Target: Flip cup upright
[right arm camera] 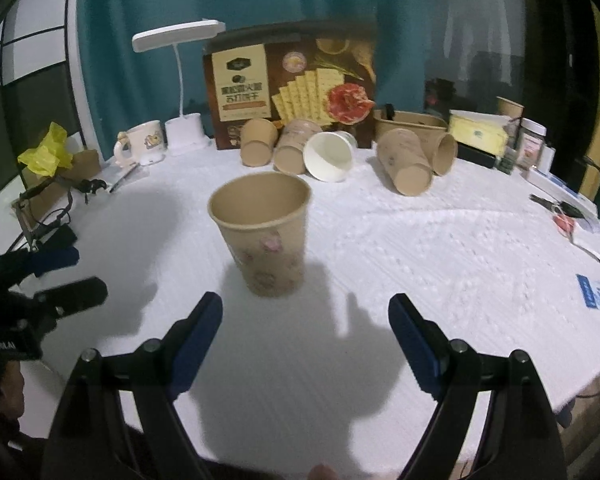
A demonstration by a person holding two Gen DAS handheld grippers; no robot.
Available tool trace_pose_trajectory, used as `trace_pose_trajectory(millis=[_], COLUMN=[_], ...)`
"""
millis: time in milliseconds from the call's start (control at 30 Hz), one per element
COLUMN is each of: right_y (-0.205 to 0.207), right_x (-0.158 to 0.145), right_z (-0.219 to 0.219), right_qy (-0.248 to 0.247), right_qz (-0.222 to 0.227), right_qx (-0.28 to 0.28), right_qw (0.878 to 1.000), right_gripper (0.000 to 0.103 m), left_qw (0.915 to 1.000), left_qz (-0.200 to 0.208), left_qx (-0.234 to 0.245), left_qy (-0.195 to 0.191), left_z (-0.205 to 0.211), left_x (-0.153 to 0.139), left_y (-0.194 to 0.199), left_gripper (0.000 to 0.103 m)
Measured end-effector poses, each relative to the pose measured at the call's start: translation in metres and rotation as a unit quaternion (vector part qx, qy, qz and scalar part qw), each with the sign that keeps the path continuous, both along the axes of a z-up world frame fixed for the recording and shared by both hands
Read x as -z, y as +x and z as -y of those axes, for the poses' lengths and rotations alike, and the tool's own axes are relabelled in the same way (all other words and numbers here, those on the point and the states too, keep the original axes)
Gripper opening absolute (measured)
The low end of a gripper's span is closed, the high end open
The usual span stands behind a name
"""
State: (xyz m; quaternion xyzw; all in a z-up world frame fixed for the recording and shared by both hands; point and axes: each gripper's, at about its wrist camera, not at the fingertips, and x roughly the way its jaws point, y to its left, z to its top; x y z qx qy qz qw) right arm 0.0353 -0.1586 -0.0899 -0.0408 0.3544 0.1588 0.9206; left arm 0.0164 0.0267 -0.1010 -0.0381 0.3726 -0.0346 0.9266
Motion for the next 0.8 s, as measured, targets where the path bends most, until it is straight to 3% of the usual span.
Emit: trace_pose_trajectory(millis=[500, 800], right_y=[-0.036, -0.059], right_x=[-0.034, -0.085], right_z=[0.056, 0.069], right_qy=[0.010, 0.010], right_qz=[0.035, 0.095], right_qx=[0.064, 0.082], right_qw=[0.997, 0.992], right_gripper=[0.083, 0.083], left_qw=[0.9972, 0.9858], left_qz=[0.059, 0.153], left_qx=[0.022, 0.046], left_qy=[0.041, 0.050], left_z=[0.029, 0.034], left_x=[-0.043, -0.085], left_y=[-0.012, -0.030], left_gripper=[0.089, 0.099])
